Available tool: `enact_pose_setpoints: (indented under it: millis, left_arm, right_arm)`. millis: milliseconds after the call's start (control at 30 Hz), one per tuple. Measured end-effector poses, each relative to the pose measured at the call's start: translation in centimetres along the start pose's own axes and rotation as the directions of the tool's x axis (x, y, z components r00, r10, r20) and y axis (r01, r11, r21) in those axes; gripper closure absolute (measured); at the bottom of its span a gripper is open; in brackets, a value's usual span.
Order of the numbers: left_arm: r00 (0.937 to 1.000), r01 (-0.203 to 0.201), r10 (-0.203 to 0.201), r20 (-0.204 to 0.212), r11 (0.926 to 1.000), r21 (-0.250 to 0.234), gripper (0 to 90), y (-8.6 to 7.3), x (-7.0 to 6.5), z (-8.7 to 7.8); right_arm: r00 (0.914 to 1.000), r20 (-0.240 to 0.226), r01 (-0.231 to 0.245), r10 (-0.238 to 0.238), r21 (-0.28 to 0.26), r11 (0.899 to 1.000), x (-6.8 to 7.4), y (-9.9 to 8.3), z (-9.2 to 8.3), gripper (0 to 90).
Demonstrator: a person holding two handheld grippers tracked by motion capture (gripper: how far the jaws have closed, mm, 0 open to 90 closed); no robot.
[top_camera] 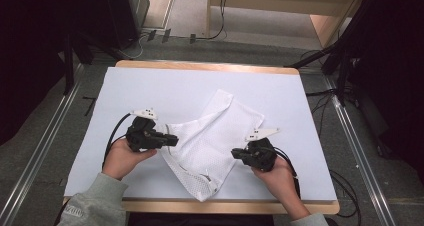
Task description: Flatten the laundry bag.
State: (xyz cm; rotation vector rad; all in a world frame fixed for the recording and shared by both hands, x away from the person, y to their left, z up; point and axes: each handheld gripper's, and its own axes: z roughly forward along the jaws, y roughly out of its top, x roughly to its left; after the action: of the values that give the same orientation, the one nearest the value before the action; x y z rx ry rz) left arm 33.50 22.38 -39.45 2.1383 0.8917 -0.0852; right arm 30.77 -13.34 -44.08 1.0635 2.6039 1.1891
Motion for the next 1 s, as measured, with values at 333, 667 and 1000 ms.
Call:
enact_pose_setpoints:
  millis: [333, 667, 1000]
  left_arm:
    - [0.9999, 0.009, -0.009, 0.01, 0.9999, 0.005, 76.9, 3.3, 3.0, 0.9]
    - [0.9998, -0.018, 0.018, -0.011, 0.9992, 0.036, 63.5, 4.9, 5.4, 4.9]
    - [0.9997, 0.007, -0.005, -0.026, 0.9966, 0.082, 52.6, 4.1, 7.0, 7.6]
  right_arm:
    - [0.9988, 0.021, -0.044, 0.045, -0.039, 0.998, -1.7, -0.4, -0.4, 81.8]
    - [0.9944, 0.063, -0.079, 0.085, -0.087, 0.993, -4.1, -0.8, -0.2, 72.2]
    - [0.9826, 0.119, -0.132, 0.142, -0.089, 0.987, -6.0, -1.3, 0.3, 63.7]
